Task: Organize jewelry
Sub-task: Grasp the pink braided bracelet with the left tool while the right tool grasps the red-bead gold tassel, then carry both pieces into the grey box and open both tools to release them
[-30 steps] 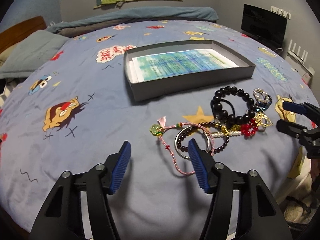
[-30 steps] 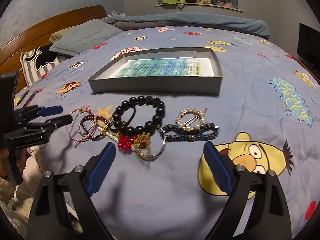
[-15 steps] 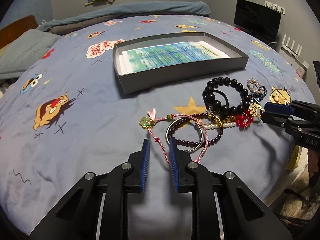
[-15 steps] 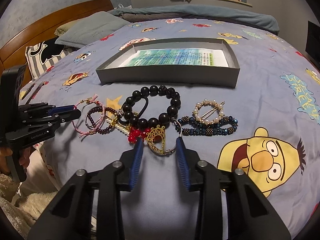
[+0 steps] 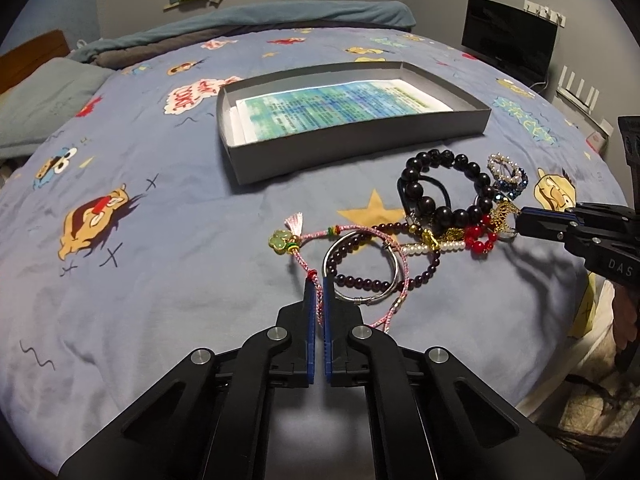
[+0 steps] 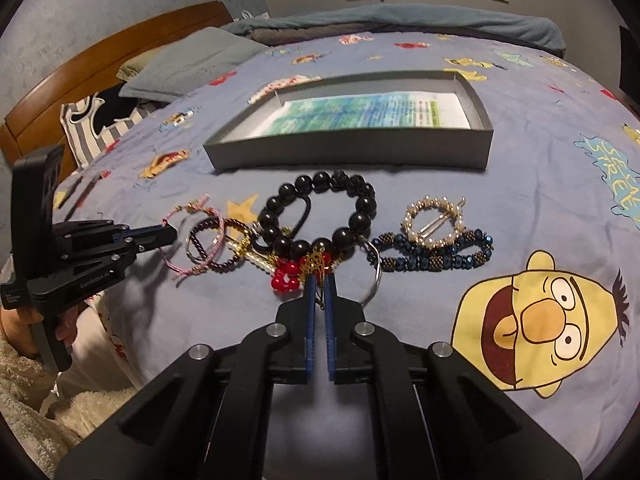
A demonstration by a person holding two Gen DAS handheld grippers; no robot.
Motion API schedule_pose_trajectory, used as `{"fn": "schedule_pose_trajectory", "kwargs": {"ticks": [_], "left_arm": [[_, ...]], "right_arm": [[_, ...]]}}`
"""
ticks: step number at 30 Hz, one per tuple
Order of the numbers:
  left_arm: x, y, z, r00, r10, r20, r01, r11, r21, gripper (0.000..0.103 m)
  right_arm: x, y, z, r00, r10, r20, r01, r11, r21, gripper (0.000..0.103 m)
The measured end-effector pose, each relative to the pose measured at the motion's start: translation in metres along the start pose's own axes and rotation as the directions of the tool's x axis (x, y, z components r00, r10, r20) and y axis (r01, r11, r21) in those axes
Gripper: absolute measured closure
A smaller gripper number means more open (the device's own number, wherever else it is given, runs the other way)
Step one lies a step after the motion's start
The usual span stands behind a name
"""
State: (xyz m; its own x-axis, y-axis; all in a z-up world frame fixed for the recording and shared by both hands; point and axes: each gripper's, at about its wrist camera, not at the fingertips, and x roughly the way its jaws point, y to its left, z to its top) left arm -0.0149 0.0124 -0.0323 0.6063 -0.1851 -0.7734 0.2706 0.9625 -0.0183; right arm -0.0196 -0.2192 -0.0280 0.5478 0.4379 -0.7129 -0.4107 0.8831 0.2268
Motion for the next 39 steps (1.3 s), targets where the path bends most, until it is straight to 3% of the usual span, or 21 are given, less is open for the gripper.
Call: {"fn": "schedule_pose_trajectory", "kwargs": {"ticks": [16,26,32,39], "left_arm": [[-0.043,0.0,0.03,0.99,-0.004,0.143,0.0,1.0,0.032,0.1],[-0.066,0.006,0.081,0.972,-0.018,0.235,0.006,0.999,0.05,0.1],[-0.056,0.013,0.125,0.969,-0.03,0.244,0.018,0.999,0.051,0.1],[-0.013,0.023,0.17,0.977,0.014,0.213,-0.024,0.999,0.042,0.1]], "right_arm": [[-0.041,0.016,0.04,0.997,0.001,0.077,0.009,0.991,-0.133,0.103],[-0.07,0.013,0.088,0.99,-0.019,0.143,0.044,0.984,-0.172,0.103],[-0.061,0.0,0.126,0.987,-0.059,0.149,0.084,0.983,-0.166,0.103],[-0.029,-0.027,0.169,0.978,-0.13,0.162,0.153,0.979,-0.133,0.103]]}}
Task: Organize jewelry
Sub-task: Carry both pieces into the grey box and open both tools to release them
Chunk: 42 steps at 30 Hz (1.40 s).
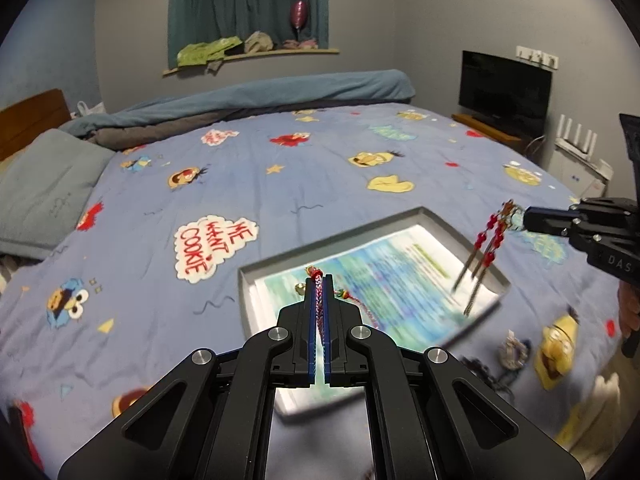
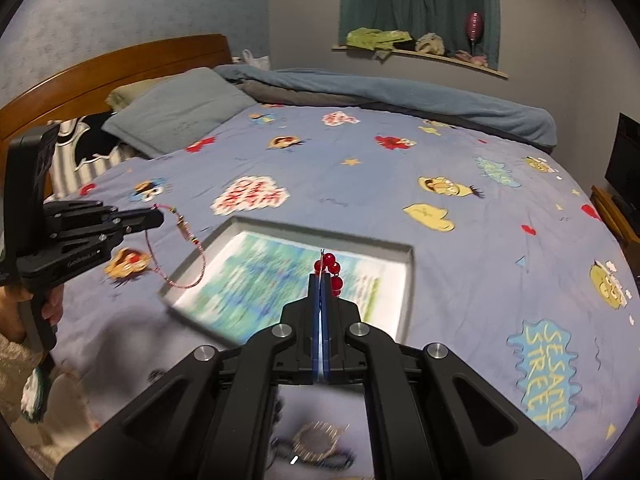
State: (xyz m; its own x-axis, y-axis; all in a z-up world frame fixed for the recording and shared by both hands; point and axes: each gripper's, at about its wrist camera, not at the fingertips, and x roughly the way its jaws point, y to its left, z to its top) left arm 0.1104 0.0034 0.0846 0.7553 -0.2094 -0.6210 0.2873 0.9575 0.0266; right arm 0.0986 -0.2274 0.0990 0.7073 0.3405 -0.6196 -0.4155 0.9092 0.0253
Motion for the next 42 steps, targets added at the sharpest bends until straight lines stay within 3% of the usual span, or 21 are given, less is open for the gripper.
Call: {"fn": "schedule_pose_trajectory", "kwargs": {"ticks": [6,17,23,33,34,36,37,40,42], "left_arm": [[0.053,0.007,0.015,0.999,0.014,-0.046,-0.014,1.0,0.001,0.1],[0.129,0.03,0.012,0.99,-0.011,-0.14,0.001,0.998,-0.067,0.1],[0.151,0.039,-0.002,0.979,0.026,-0.202,-0.041,0.997,-0.068,0.1],[0.164,0.042,-0.013,0.968,0.069,-0.242,-0.082,0.996,-0.046,0.099],[0.164,0.041,-0.013,0.968,0.068,-0.241,-0.08,0.996,-0.042,0.099],[0.162,0.04,-0.013,0.969,0.074,-0.235,-0.083,0.996,-0.031,0.085],[0.161,0.039,-0.013,0.971,0.077,-0.228,-0.086,0.996,-0.03,0.072],[0.154,0.038,-0.012,0.977,0.076,-0.199,-0.084,0.996,-0.034,0.068],[0.151,0.038,-0.01,0.978,0.077,-0.193,-0.087,0.995,-0.041,0.064]], "right_arm": [[0.043,-0.017,0.019,1.0,-0.023,-0.018,0.023,1.0,0.021,0.102],[0.115,-0.034,0.016,0.992,0.063,-0.109,-0.051,0.993,0.106,0.102],[0.146,-0.05,0.0,0.979,0.024,-0.203,0.007,0.989,0.149,0.102],[0.162,-0.062,-0.011,0.966,-0.074,-0.248,0.109,0.986,0.13,0.102],[0.163,-0.063,-0.011,0.965,-0.078,-0.25,0.114,0.984,0.133,0.102],[0.162,-0.065,-0.011,0.966,-0.073,-0.246,0.112,0.983,0.145,0.102],[0.161,-0.065,-0.01,0.967,-0.075,-0.245,0.113,0.983,0.145,0.101],[0.155,-0.064,-0.01,0.968,-0.092,-0.233,0.125,0.984,0.129,0.1],[0.149,-0.062,-0.01,0.972,-0.097,-0.215,0.125,0.984,0.124,0.082]]}}
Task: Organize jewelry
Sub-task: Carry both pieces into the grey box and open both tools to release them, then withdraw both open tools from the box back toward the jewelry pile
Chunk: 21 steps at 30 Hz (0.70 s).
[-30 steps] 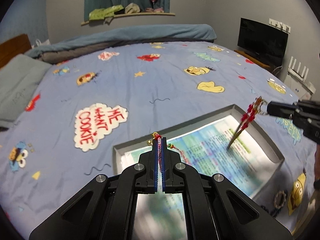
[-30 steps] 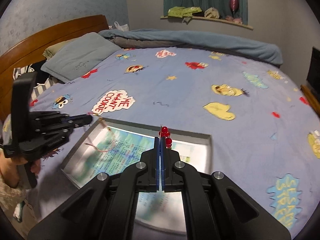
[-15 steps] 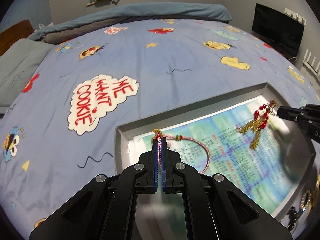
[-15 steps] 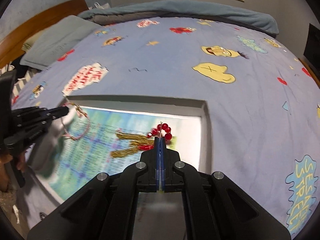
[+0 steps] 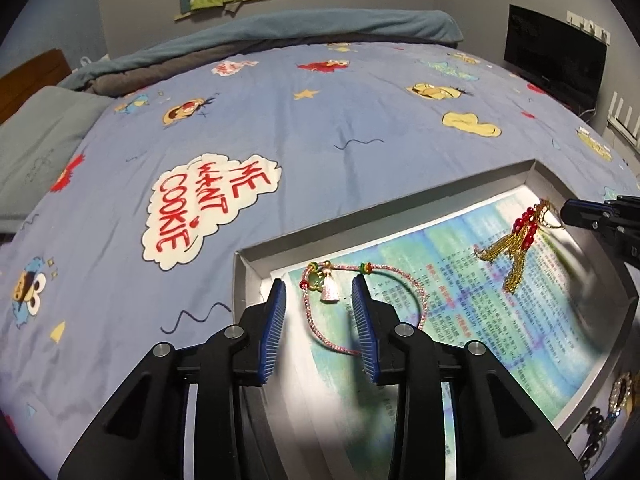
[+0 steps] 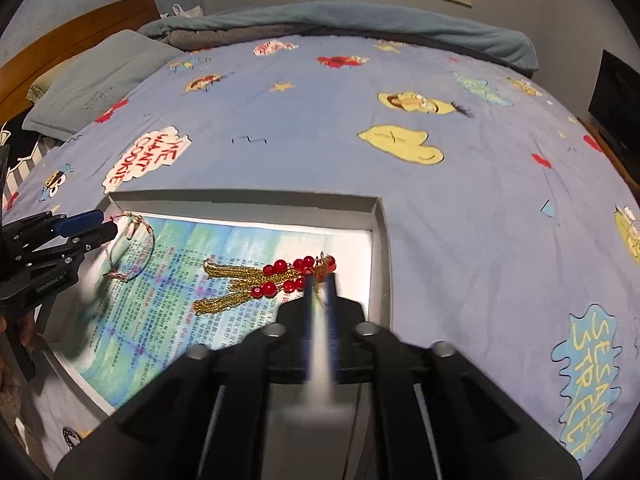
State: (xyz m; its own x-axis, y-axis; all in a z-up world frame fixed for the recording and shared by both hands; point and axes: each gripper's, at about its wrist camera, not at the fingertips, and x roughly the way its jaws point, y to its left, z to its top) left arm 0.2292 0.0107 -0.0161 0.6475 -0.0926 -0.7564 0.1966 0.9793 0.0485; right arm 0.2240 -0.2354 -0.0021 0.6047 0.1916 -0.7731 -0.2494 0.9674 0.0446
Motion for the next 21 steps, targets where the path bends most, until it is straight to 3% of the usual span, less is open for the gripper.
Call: {"fn": "schedule_pose_trajectory", "kwargs": {"ticks": [2,7,9,13,15,17,21], "left_arm": [[-0.007,0.0,0.0,1.0,0.009,0.022,-0.009,1.0,-0.002,0.051],[-0.026,-0.002,-0.002,0.998,0.022,0.066,-0.022,1.0,0.007,0.04],[-0.032,-0.002,-0.004,0.997,0.029,0.074,-0.03,1.0,0.008,0.037],[-0.05,-0.004,-0.009,0.994,0.034,0.1,-0.034,0.999,-0.006,0.025],[-0.058,-0.005,-0.012,0.993,0.036,0.11,-0.035,0.999,-0.01,0.021],[-0.069,-0.007,-0.017,0.992,0.036,0.124,-0.034,0.999,-0.017,0.015],[-0.087,-0.009,-0.027,0.99,0.03,0.138,-0.027,0.999,-0.026,0.012]], "right_arm": [[-0.011,0.002,-0.002,0.999,0.004,0.037,-0.004,1.0,-0.004,0.072],[-0.034,0.003,-0.007,0.996,0.007,0.093,-0.008,1.0,0.006,0.066],[-0.044,0.004,-0.01,0.994,0.01,0.109,-0.012,1.0,0.016,0.052],[-0.061,0.007,-0.02,0.991,0.011,0.131,-0.013,1.0,0.018,0.04],[-0.07,0.008,-0.026,0.989,0.01,0.146,-0.013,1.0,0.017,0.02],[-0.079,0.01,-0.034,0.986,0.013,0.163,-0.016,1.0,0.018,0.011],[-0.097,0.012,-0.049,0.982,-0.004,0.189,0.001,1.0,0.016,0.006]]}}
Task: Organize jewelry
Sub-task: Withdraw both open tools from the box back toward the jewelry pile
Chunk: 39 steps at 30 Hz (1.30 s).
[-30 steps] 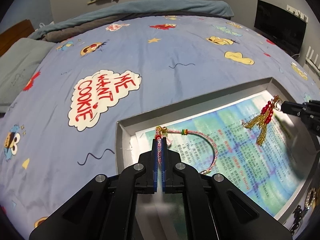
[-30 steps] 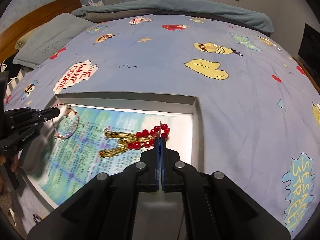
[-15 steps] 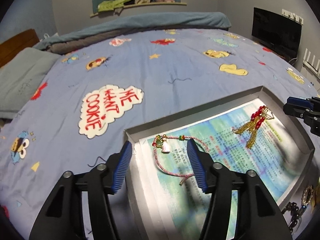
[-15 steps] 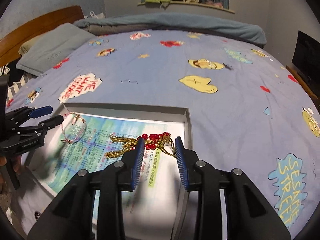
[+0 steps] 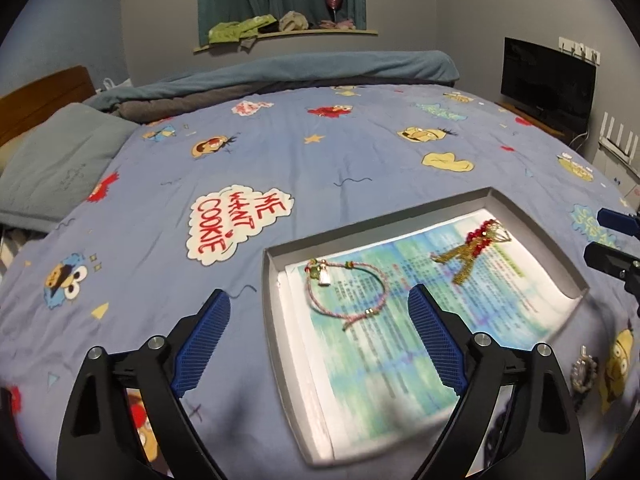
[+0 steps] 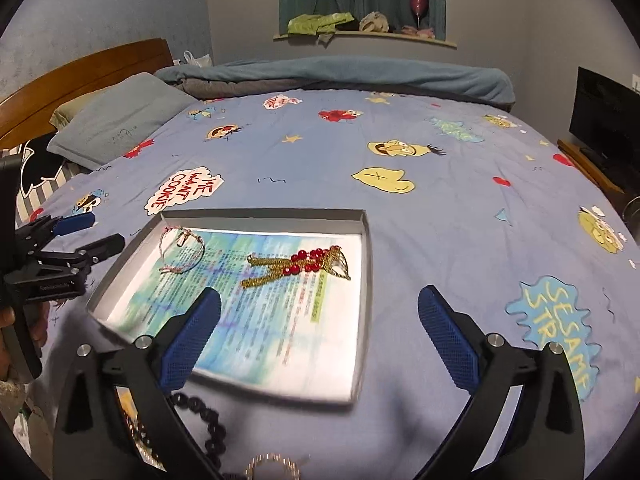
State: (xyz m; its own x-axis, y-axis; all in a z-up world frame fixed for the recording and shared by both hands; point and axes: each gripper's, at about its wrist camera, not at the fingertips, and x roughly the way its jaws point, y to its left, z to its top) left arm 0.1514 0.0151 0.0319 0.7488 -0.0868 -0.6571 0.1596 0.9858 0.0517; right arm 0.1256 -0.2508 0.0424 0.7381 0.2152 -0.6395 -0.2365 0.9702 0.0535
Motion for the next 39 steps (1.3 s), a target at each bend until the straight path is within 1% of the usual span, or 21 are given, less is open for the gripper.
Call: {"fn": "schedule_pose_trajectory", "kwargs": {"ticks": [5,9,13,19,24,28,33,39], "left_arm": [[-0.028,-0.004,-0.011,1.0,0.004,0.022,-0.004,1.0,0.003,0.01],[-0.051,-0.006,-0.023,0.999,-0.015,0.037,0.016,1.0,-0.009,0.009],[-0.072,-0.009,-0.036,0.999,-0.015,0.052,0.016,1.0,-0.007,0.009],[-0.096,-0.008,-0.056,0.997,-0.033,0.063,0.034,0.999,-0.014,0.008],[-0.107,-0.01,-0.07,0.998,-0.015,0.068,0.015,1.0,-0.002,0.008],[-0.111,-0.01,-0.079,0.998,-0.032,0.058,0.032,0.999,-0.009,0.008],[-0.113,-0.01,-0.09,0.999,-0.016,0.042,0.016,1.0,-0.005,0.008],[-0.111,-0.009,-0.107,0.999,-0.03,0.016,0.03,0.999,-0.021,0.008]], "right_arm": [[-0.021,0.005,-0.012,0.999,-0.02,0.029,0.02,1.0,-0.014,0.006],[-0.035,0.011,-0.021,0.999,-0.023,0.041,0.024,0.999,-0.021,0.005],[-0.05,0.015,-0.031,0.998,-0.023,0.06,0.026,0.999,-0.042,0.005],[-0.067,0.015,-0.043,0.998,-0.018,0.061,0.021,0.999,-0.04,0.005],[-0.077,0.014,-0.055,0.997,-0.037,0.061,0.04,0.998,-0.049,0.005],[-0.083,0.013,-0.064,0.998,-0.043,0.054,0.046,0.997,-0.057,0.005],[-0.089,0.012,-0.075,0.997,-0.053,0.053,0.057,0.996,-0.068,0.005],[-0.087,0.007,-0.09,0.999,-0.048,0.024,0.049,0.998,-0.047,0.005]]}}
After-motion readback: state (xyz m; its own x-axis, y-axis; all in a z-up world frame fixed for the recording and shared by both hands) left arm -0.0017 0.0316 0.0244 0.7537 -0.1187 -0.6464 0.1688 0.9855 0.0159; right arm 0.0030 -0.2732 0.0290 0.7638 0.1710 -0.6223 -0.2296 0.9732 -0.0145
